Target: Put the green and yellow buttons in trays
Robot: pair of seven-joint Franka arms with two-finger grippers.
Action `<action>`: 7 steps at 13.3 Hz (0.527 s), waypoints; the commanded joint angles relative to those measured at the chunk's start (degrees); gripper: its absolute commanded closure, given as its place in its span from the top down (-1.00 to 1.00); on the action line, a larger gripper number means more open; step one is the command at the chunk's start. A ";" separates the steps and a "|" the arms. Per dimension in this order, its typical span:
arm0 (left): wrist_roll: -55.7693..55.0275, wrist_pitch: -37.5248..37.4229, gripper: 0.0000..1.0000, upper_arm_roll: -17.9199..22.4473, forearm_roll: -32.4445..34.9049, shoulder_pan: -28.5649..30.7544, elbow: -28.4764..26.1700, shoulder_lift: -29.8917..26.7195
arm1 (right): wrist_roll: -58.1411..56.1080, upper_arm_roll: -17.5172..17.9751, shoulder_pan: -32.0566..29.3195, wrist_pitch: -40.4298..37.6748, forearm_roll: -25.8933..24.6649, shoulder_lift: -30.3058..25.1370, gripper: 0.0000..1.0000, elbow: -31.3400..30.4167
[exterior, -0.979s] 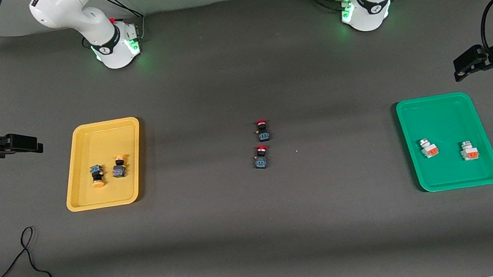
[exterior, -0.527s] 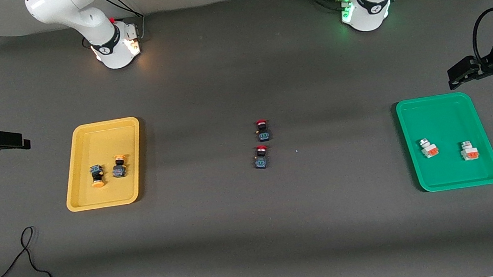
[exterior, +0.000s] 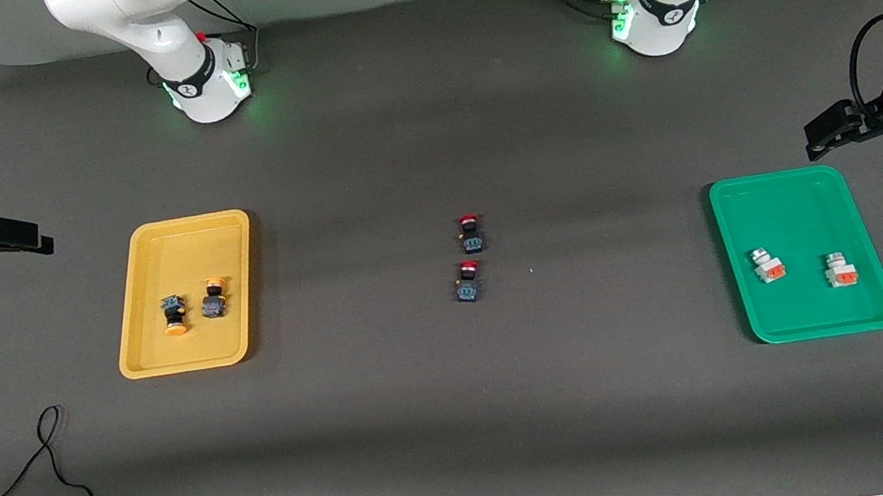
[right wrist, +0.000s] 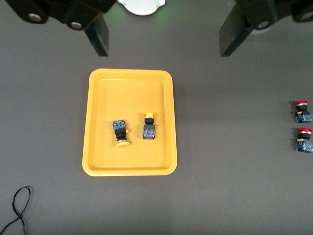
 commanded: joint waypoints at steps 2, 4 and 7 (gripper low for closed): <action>-0.99 0.53 1.00 0.46 -0.35 -0.26 -0.59 -1.00 | 1.38 4.24 -1.30 11.56 -4.93 -11.67 1.00 -16.92; -0.99 0.18 1.00 0.55 -0.35 -0.18 -0.59 -1.27 | 1.30 4.33 -1.30 12.63 -5.64 -11.25 1.00 -16.67; -0.99 -0.17 1.00 0.64 -0.26 0.00 -1.38 -2.49 | 1.12 4.42 -1.39 13.07 -7.67 -8.79 1.00 -12.03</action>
